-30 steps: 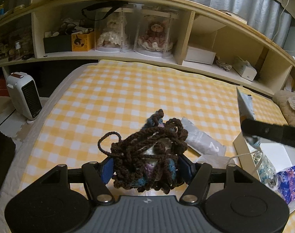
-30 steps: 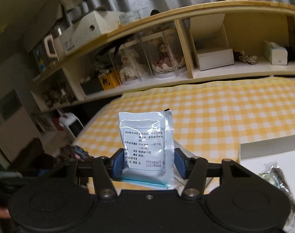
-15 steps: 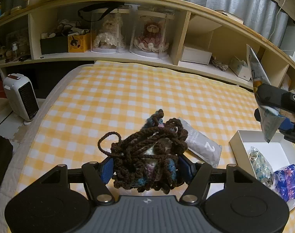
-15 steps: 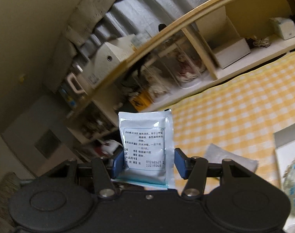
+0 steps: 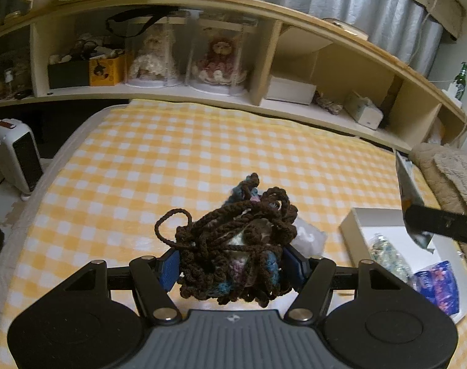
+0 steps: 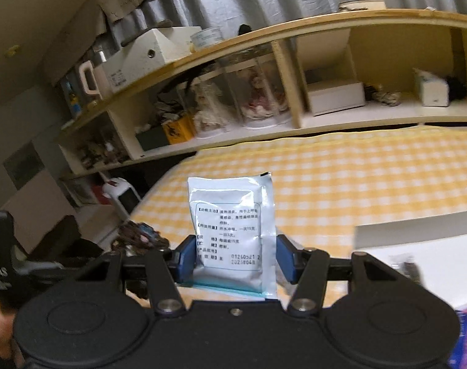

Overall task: Organize soft objects
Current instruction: 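Carry the yarn bundle and sachet over the white box with both grippers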

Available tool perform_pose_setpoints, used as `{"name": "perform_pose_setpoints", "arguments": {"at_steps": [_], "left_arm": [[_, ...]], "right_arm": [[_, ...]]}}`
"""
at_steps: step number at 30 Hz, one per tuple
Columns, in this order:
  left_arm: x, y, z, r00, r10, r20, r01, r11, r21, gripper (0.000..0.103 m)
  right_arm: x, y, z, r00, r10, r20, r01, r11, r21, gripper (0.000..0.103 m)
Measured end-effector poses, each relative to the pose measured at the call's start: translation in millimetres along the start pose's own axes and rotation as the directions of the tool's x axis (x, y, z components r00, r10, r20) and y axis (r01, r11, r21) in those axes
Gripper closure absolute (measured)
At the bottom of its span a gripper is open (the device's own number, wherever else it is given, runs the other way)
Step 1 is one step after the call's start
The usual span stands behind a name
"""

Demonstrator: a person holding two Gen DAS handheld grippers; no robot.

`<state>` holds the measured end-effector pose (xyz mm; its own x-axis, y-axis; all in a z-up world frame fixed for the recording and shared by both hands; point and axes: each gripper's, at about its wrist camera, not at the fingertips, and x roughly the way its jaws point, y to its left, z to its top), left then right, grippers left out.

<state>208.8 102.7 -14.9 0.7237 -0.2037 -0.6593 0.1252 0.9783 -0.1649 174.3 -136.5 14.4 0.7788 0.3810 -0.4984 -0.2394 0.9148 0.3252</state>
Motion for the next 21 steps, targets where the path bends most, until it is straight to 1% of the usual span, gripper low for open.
{"name": "perform_pose_setpoints", "arguments": {"at_steps": [4, 7, 12, 15, 18, 21], "left_arm": [[-3, -18, 0, 0.999, -0.041, 0.013, 0.041, 0.999, 0.005, 0.036], [-6, -37, -1, 0.996, -0.091, 0.023, 0.090, 0.996, 0.018, 0.036], [-14, -76, -3, 0.987, -0.157, 0.031, 0.154, 0.985, 0.077, 0.036], [-20, -104, -5, 0.982, -0.187, 0.034, 0.181, 0.976, 0.121, 0.036], [-22, -129, -5, 0.973, -0.227, 0.027, 0.221, 0.964, 0.145, 0.036], [-21, -157, -5, 0.970, -0.244, 0.018, 0.237, 0.956, 0.174, 0.036]], "right_arm": [[-18, -16, -2, 0.999, -0.035, 0.002, 0.035, 0.999, -0.008, 0.047], [-34, -29, -2, 0.998, -0.063, 0.002, 0.063, 0.998, -0.021, 0.047], [-70, -59, -2, 0.992, -0.124, 0.001, 0.124, 0.991, -0.043, 0.047], [-93, -83, -1, 0.986, -0.165, 0.004, 0.165, 0.986, -0.038, 0.046], [-114, -108, -1, 0.978, -0.207, 0.010, 0.207, 0.978, -0.031, 0.046], [-132, -132, 0, 0.969, -0.247, 0.009, 0.247, 0.968, -0.033, 0.046]]}}
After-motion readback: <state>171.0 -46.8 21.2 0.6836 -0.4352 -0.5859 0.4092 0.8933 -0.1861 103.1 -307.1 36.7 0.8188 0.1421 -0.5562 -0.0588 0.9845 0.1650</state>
